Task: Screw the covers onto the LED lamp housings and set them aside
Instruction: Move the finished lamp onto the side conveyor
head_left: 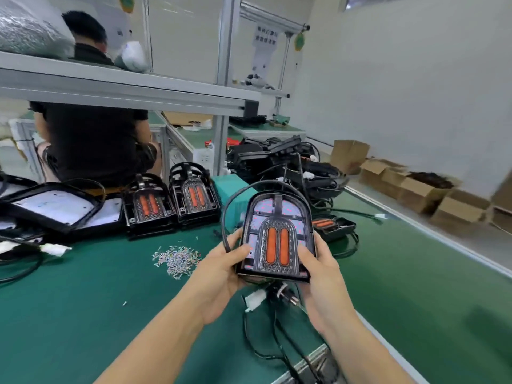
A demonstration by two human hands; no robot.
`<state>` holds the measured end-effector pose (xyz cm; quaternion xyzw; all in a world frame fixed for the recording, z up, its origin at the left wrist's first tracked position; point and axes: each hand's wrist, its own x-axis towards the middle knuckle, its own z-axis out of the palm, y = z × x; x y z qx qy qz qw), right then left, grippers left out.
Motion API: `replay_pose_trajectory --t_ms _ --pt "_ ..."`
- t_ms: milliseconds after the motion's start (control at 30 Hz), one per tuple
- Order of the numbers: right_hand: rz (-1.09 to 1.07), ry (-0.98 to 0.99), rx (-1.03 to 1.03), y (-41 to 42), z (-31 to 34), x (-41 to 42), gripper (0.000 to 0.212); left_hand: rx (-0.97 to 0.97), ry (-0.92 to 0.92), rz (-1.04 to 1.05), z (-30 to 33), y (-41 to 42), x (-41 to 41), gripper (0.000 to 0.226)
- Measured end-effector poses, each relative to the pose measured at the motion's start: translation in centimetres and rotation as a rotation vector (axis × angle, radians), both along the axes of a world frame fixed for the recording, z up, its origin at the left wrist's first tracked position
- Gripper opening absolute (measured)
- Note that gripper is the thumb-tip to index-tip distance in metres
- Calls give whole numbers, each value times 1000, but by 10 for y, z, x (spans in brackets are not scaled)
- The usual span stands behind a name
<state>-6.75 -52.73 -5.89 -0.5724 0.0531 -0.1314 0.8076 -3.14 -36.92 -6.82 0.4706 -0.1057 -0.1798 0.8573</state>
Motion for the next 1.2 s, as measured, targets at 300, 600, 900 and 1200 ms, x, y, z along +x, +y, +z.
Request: replay_pose_trajectory --t_ms 300,600,900,1200 --pt "-286 97 192 -89 -8 9 28 200 25 -124 16 -91 14 30" --pt "-658 358 176 -167 -43 34 27 489 -65 -99 -15 -75 9 47" --pt "-744 502 174 -175 -53 56 43 845 -344 93 -38 -49 5 49" --pt "-620 878 -1010 -166 -39 67 56 1182 -493 280 -50 -22 -4 52"
